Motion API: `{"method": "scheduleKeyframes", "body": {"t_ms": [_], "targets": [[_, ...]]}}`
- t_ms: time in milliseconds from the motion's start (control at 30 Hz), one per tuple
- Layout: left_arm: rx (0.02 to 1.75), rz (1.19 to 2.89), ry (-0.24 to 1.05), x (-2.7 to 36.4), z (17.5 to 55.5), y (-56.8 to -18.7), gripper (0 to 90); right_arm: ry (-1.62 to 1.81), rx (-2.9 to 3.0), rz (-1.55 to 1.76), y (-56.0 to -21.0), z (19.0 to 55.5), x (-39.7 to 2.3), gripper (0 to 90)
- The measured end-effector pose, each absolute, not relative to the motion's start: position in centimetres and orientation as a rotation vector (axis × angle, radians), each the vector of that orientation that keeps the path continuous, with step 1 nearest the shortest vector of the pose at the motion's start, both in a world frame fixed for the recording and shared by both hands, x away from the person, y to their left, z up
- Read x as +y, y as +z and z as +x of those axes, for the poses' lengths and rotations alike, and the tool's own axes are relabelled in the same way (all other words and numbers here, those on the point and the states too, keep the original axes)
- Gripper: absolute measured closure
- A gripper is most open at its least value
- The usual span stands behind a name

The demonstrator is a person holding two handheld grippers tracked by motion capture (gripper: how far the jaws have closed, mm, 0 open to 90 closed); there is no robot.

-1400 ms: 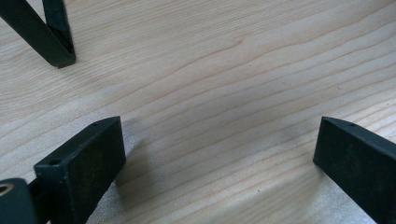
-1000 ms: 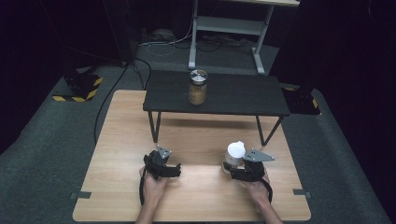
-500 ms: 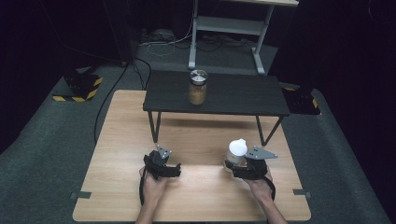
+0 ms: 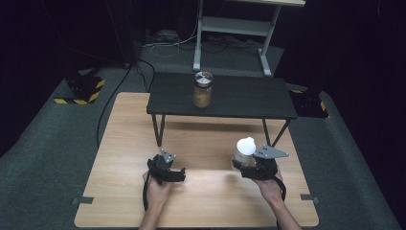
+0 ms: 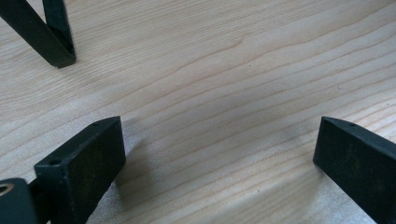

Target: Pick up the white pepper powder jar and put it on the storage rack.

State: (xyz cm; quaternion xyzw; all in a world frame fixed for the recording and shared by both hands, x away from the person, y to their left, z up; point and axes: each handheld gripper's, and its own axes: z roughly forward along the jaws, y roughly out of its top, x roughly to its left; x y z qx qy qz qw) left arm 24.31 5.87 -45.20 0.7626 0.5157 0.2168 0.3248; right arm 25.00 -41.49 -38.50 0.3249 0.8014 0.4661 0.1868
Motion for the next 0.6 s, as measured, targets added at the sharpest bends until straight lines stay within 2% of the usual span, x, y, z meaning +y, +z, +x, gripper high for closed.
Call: {"method": "scheduleKeyframes", "body": {"t_ms": [600], "targets": [[1.352, 1.999, 0.568, 5.9, 24.3, -45.2, 2.3, 1.366, 2.243, 0.903, -35.4, 25.7, -42.1, 30.1]]}}
